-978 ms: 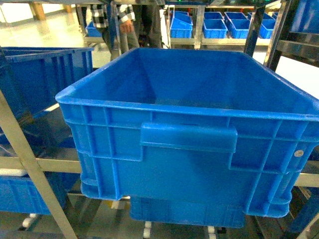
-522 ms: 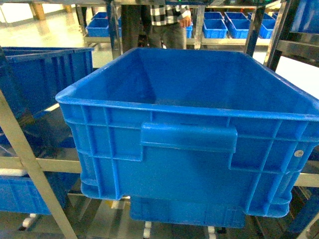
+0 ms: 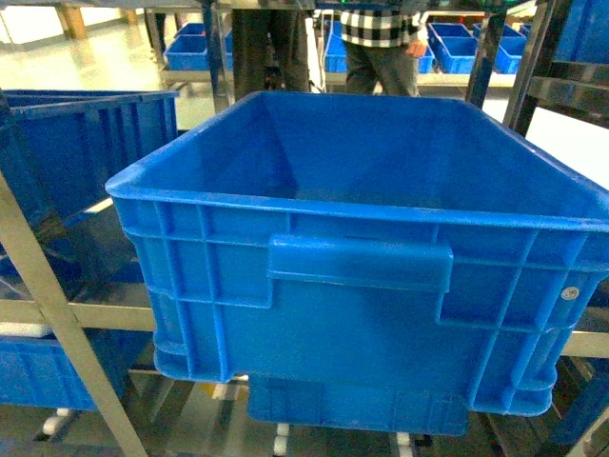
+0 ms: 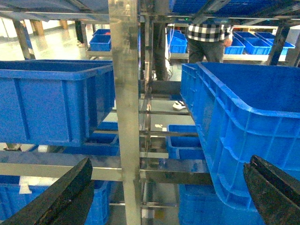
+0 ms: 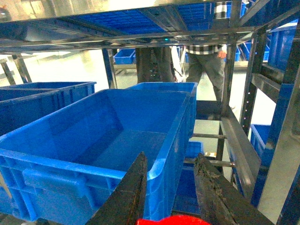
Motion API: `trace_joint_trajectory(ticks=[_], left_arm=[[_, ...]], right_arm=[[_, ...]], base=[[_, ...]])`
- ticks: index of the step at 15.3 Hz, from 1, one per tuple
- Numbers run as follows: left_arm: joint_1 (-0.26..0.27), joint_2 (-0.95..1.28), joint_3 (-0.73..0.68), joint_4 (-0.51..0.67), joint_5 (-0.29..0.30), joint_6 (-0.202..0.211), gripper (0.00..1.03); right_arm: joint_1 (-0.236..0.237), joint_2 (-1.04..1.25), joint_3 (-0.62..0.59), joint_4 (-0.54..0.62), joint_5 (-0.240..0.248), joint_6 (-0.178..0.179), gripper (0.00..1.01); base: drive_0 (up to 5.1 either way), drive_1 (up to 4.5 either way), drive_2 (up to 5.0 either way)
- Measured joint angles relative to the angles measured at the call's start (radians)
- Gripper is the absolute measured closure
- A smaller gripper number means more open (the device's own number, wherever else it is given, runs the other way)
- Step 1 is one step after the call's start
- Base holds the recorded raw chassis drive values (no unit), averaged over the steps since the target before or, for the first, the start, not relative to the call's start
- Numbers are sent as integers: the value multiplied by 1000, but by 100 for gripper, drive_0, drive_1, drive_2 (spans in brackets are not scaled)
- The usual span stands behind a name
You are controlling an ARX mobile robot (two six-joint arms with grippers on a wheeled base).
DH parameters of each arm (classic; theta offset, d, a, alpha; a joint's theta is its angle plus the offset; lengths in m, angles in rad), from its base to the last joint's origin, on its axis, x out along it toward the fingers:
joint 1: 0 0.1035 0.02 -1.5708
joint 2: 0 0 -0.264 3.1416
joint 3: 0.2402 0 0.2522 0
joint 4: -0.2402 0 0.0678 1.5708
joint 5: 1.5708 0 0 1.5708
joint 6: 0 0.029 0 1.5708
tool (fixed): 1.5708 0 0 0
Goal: Pick red block from blue box to shelf
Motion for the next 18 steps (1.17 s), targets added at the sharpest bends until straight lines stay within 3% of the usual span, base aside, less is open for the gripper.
trace_joint_trajectory(ticks=[18], left_arm=[[0,0,0,0,0,0,5]], right_arm=[[0,0,0,0,0,0,75]], base=[[0,0,0]])
